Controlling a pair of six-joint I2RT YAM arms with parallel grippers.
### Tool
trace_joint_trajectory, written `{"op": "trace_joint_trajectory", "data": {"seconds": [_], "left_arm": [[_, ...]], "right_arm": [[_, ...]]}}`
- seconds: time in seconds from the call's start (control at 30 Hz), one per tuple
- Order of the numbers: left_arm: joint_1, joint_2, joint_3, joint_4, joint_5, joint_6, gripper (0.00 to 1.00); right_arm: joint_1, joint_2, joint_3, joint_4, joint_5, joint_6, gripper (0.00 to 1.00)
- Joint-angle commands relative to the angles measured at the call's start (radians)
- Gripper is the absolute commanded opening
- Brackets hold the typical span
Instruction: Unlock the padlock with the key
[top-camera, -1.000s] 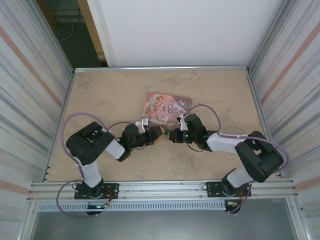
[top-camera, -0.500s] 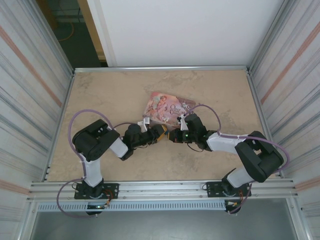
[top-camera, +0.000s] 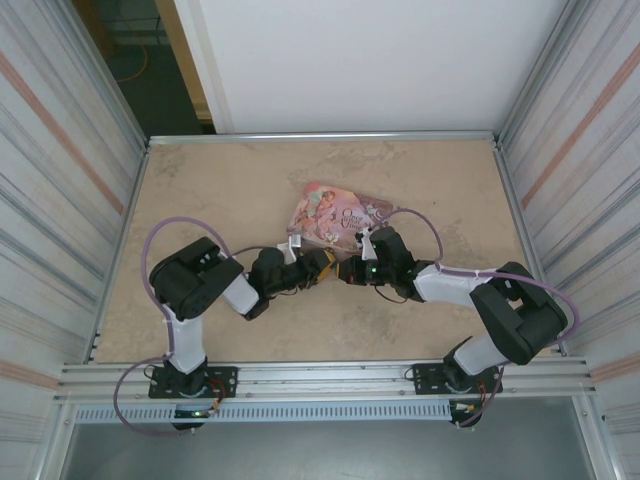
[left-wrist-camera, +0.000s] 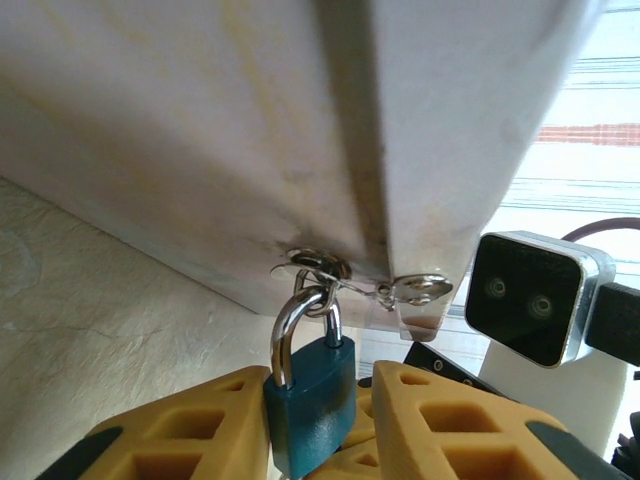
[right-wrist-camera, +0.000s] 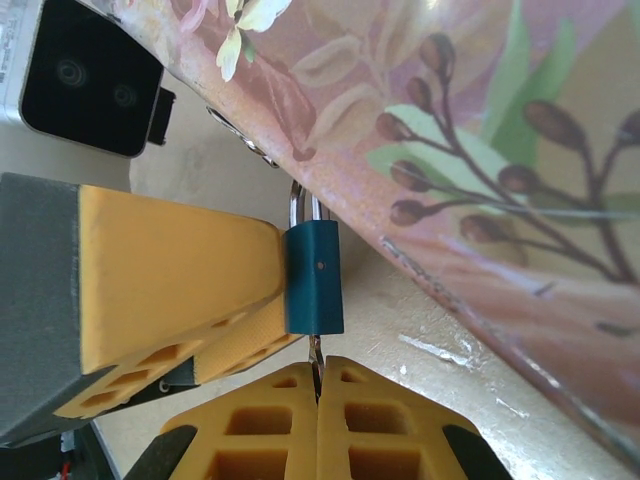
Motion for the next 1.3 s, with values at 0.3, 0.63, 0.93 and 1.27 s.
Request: {"op": "trace_joint_trajectory", "data": {"seconds": [0.3, 0.63, 0.93, 1.27], "left_arm": [[-0.008, -0.009, 0.019, 0.007, -0.019, 0.005, 0.16], [-0.006, -0.182, 0.022, -0.253, -0.039, 0.085, 0.08], [-0.007, -0.22, 0.028, -0.279, -0.026, 0.041, 0.05], [-0.007, -0.349, 0.065, -0.52, -0.02, 0.045, 0.05]], "right_arm": [[-0.018, -0.036, 0.024, 0.066, -0.086, 0.042, 0.01], [-0.058, -0.156, -0.027, -0.044, -0.054, -0.016, 0.19], [-0.062, -0.341, -0.011, -0.253, 0.007, -0.191, 0.35], [0.07, -0.587, -0.014, -0.352, 0.19, -0.483, 0.54]]}}
